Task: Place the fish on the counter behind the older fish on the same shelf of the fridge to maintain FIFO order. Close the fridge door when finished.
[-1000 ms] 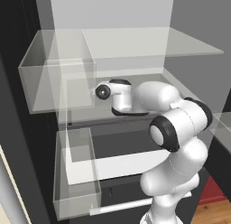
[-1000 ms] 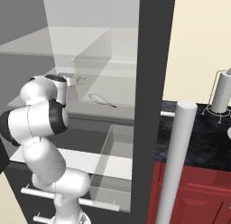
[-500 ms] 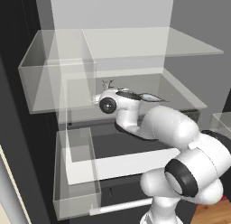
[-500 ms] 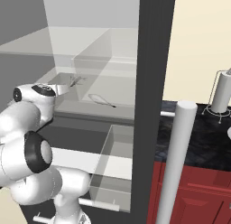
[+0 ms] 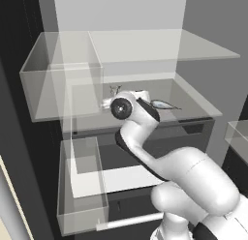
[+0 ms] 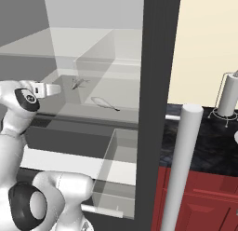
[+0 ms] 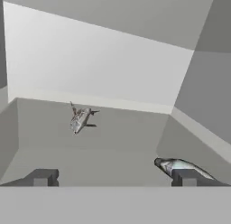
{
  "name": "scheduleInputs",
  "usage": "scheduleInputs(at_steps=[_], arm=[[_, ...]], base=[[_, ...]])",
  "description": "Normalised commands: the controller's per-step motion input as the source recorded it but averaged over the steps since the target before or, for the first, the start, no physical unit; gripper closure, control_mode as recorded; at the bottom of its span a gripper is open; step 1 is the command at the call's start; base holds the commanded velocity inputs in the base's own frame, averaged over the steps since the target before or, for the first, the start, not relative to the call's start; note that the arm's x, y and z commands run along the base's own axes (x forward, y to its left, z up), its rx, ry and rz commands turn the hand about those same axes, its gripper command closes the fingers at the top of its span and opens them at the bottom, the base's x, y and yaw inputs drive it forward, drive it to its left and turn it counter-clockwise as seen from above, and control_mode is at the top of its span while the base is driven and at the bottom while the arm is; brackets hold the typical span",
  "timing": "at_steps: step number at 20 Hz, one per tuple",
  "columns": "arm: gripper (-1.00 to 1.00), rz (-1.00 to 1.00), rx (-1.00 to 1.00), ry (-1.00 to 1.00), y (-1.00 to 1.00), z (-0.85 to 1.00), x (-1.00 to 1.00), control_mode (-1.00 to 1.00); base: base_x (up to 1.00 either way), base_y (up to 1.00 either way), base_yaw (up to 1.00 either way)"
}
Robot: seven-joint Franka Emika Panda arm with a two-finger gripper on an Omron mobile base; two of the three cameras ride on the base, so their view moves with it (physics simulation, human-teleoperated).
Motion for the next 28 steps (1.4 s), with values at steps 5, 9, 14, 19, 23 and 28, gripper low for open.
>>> scheduleInputs(at_steps=[5, 9, 14, 19, 23, 28], arm=[[-1.00, -0.16, -0.01, 0.07, -0.08, 0.18, -1.00, -1.00], [-1.00, -0.12, 0.00, 0.02, -0.23, -0.01, -1.00, -1.00], [-1.00, -0.05, 0.00, 0.02, -0.33, -0.13, -0.90, -1.00], [-1.00, 0.00, 0.00, 0.01, -0.68, 0.00, -0.37, -1.00], [-1.00, 0.00, 0.00, 0.07, -0.74, 0.00, 0.00, -1.00], [-1.00, 0.02, 0.00, 0.11, -0.54, -0.01, 0.09, -1.00]], base=[[0.00, 0.00, 0.00], [0.00, 0.00, 0.00], [0.00, 0.00, 0.00], [0.00, 0.00, 0.00], [0.00, 0.00, 0.00], [0.00, 0.00, 0.00]])
